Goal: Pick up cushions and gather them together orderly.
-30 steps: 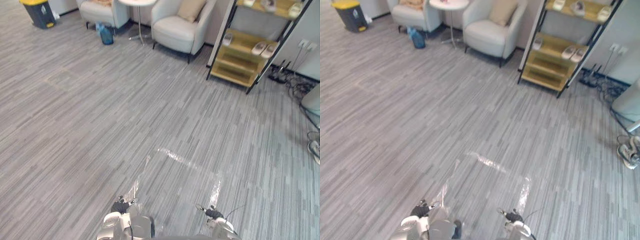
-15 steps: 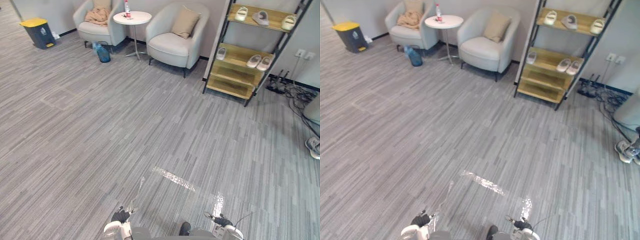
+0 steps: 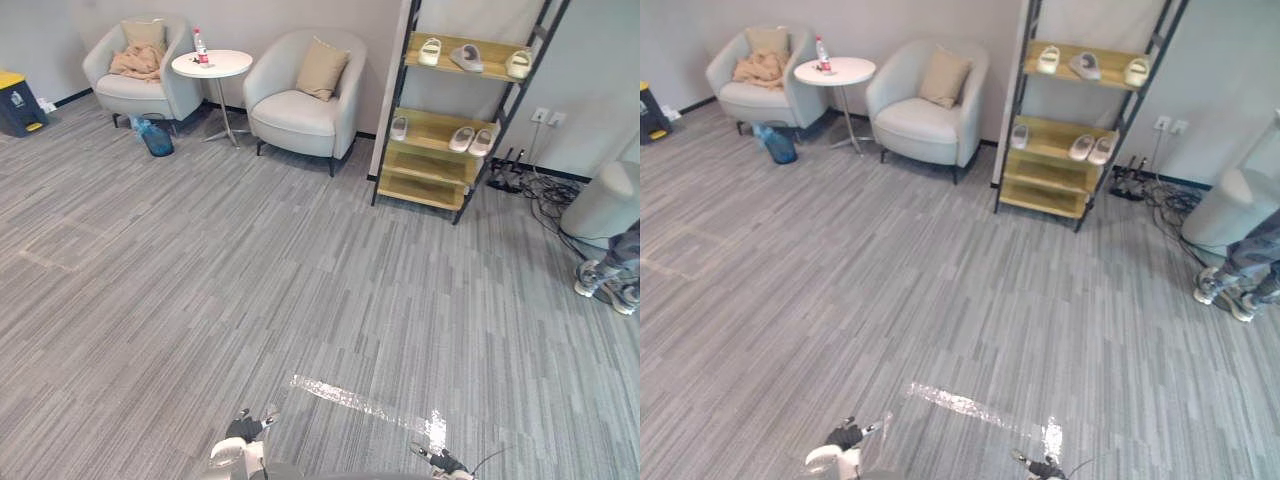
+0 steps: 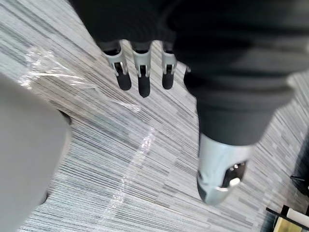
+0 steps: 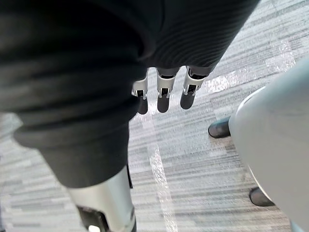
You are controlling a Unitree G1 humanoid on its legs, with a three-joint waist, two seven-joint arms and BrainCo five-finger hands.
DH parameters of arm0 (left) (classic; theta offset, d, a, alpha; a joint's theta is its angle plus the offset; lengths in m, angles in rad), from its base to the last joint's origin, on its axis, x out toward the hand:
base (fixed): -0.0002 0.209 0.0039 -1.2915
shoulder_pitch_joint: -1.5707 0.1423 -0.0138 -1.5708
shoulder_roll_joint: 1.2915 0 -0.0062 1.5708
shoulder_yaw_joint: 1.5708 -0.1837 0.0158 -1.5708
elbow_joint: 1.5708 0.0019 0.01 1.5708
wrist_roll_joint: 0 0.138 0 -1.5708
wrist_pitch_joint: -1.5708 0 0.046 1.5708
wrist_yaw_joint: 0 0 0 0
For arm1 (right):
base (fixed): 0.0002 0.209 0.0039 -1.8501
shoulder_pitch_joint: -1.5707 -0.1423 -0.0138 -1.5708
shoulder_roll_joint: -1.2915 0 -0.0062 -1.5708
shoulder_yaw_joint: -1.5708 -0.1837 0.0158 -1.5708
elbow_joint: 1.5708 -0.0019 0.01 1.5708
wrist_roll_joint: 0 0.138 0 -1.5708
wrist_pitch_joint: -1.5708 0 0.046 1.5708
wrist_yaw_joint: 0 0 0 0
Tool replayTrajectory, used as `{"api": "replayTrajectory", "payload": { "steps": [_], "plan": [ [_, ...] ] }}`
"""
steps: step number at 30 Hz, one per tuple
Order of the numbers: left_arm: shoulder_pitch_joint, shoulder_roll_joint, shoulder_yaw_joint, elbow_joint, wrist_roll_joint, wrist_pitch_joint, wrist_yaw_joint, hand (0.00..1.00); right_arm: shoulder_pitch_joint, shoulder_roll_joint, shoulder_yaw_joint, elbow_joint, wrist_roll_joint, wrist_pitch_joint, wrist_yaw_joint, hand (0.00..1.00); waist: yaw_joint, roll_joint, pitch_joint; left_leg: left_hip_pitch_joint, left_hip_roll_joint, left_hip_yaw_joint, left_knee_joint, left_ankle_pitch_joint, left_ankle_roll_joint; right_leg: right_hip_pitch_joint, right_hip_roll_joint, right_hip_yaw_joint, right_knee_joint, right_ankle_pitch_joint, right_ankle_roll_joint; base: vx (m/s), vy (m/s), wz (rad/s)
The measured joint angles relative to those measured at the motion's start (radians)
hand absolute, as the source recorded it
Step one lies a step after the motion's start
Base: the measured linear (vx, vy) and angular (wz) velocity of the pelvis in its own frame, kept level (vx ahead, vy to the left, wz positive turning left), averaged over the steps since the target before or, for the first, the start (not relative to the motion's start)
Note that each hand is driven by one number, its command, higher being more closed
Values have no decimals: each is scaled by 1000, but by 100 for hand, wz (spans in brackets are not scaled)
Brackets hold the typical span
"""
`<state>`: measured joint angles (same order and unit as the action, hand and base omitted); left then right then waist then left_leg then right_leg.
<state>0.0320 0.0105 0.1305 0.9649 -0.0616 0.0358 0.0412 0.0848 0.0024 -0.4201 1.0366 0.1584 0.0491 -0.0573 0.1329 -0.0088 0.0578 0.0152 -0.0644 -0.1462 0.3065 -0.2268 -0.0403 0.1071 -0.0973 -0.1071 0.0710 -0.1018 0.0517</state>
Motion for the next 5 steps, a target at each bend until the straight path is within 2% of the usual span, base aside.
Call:
{"api": "replayTrajectory", "payload": {
  "steps": [5],
  "plan": [
    [2,7,0,10,0,0,-4,0,6,-1,-15,1,0,1,4,0,2,2,-3,27,2,-9,-36,9,16,19,3,0,-13,0,0,48,-5,-3]
  ]
}}
